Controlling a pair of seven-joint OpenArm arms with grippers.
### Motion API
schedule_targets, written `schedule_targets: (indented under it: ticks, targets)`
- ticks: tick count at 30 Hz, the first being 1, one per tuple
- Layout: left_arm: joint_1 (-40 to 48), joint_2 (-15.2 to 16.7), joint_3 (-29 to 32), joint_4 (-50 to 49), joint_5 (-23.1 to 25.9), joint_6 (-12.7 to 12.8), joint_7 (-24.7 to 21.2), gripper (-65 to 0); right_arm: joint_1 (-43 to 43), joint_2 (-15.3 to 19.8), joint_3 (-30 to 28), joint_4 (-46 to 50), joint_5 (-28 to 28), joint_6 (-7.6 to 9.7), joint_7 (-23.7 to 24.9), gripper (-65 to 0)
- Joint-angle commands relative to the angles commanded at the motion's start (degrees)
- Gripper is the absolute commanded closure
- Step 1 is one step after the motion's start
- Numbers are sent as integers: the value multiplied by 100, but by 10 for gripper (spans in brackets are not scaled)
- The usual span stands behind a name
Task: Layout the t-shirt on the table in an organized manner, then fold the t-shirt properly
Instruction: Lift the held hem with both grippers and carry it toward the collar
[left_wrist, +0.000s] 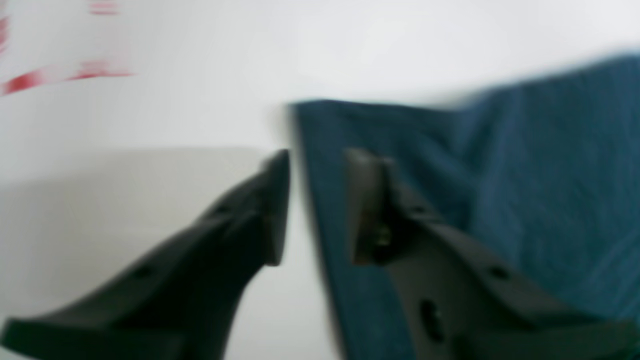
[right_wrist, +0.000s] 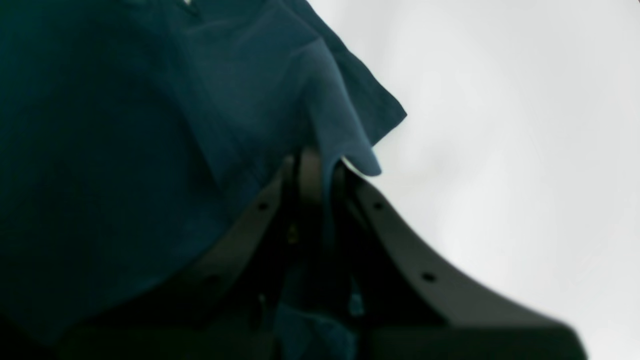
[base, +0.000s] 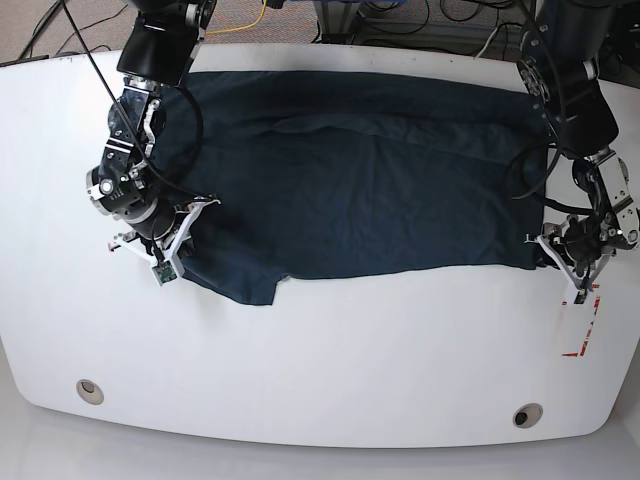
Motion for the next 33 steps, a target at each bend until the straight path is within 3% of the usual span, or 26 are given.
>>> schedule_targets:
  ticks: [2, 5, 19, 24, 29, 33]
  targets:
    - [0, 0, 0, 0, -18, 378, -9, -361, 0, 0, 0, 0, 0, 0, 0, -2]
    - [0, 0, 0, 0, -26, 712, -97, -374, 0, 0, 0, 0, 0, 0, 0, -2]
    - [-185, 105, 18, -1055, -44, 712, -299, -375, 0, -9, 0, -9, 9, 0, 0, -2]
    - [-167, 176, 18, -1108, -44, 677, -264, -374, 0, -9, 9, -9, 9, 0, 0, -2]
    - [-167, 316, 18, -1099, -44, 158, 35, -374, 0, -9, 9, -9, 9, 0, 0, -2]
    - [-167, 325, 18, -1090, -53, -62, 229, -372, 0, -9, 9, -9, 9, 0, 0, -2]
